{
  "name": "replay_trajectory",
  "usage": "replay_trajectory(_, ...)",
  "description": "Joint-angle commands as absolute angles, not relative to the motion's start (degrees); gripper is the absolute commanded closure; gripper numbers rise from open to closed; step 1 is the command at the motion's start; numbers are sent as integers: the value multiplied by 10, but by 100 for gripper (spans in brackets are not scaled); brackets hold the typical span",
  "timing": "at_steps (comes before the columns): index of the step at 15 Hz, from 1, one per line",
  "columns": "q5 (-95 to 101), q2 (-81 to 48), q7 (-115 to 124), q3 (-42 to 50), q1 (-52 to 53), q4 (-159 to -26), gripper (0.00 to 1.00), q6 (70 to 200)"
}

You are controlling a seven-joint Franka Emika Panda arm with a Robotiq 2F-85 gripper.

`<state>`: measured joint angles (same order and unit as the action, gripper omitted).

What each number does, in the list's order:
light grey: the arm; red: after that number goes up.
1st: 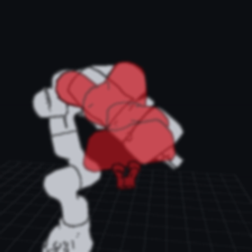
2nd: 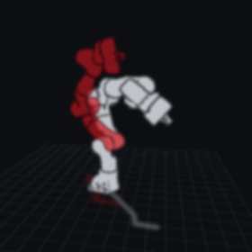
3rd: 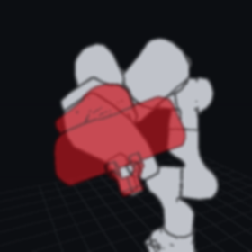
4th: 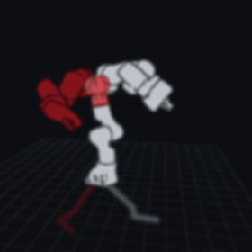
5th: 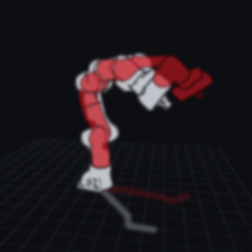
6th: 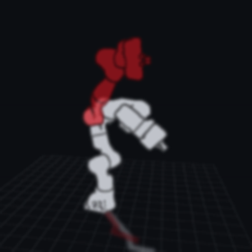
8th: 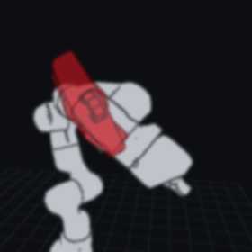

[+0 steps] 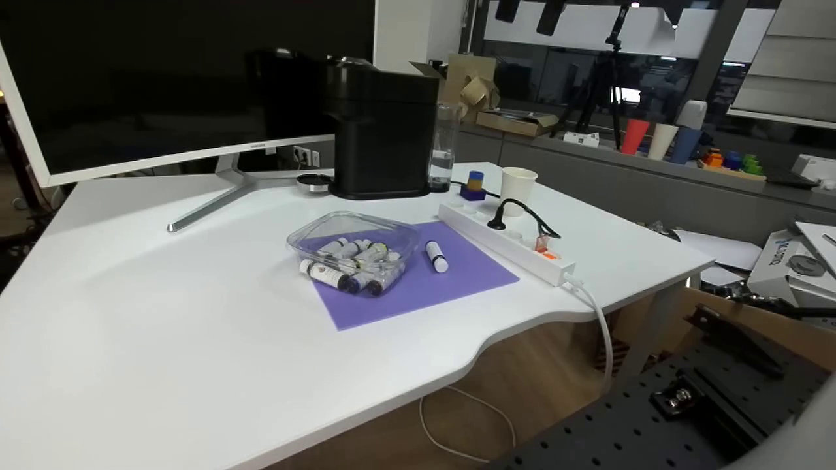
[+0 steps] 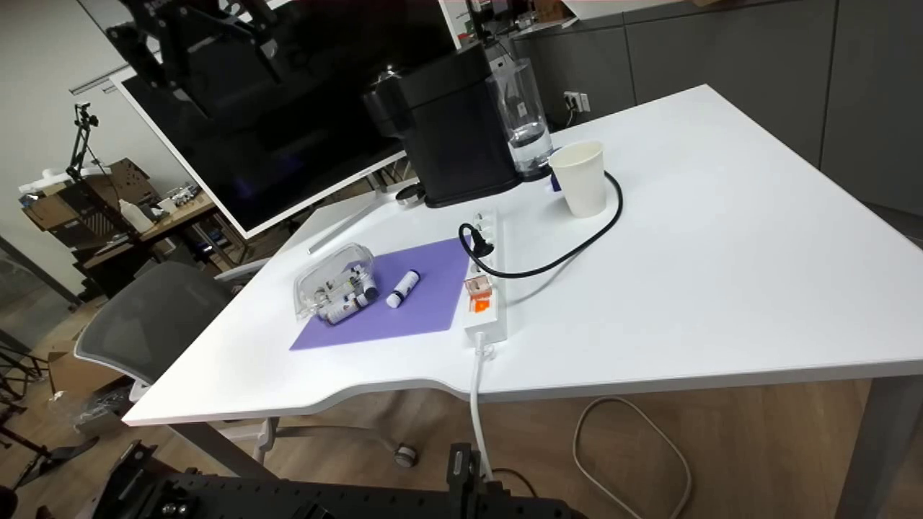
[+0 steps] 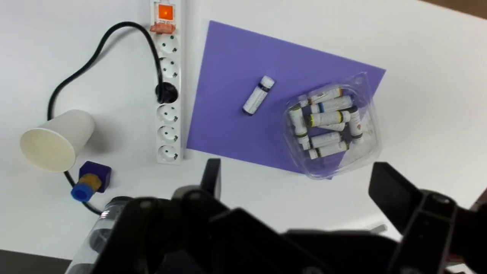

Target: Flick the last switch on the extension cord, then open the plastic box on the table

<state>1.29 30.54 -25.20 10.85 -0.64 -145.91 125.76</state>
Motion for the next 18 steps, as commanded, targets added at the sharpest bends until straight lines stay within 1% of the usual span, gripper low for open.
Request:
replay_trajectory(1,54,262,-208,106,-48,-1471,0,1341)
replay_trajectory(5,77,185,-166,112,-92,-1466,0,1385)
replay_trajectory(12,64,72,-123,124,-122,-1456,0,1367)
replay_trajectory(18,75,-32,-197,138,-131,-1430,0,1403)
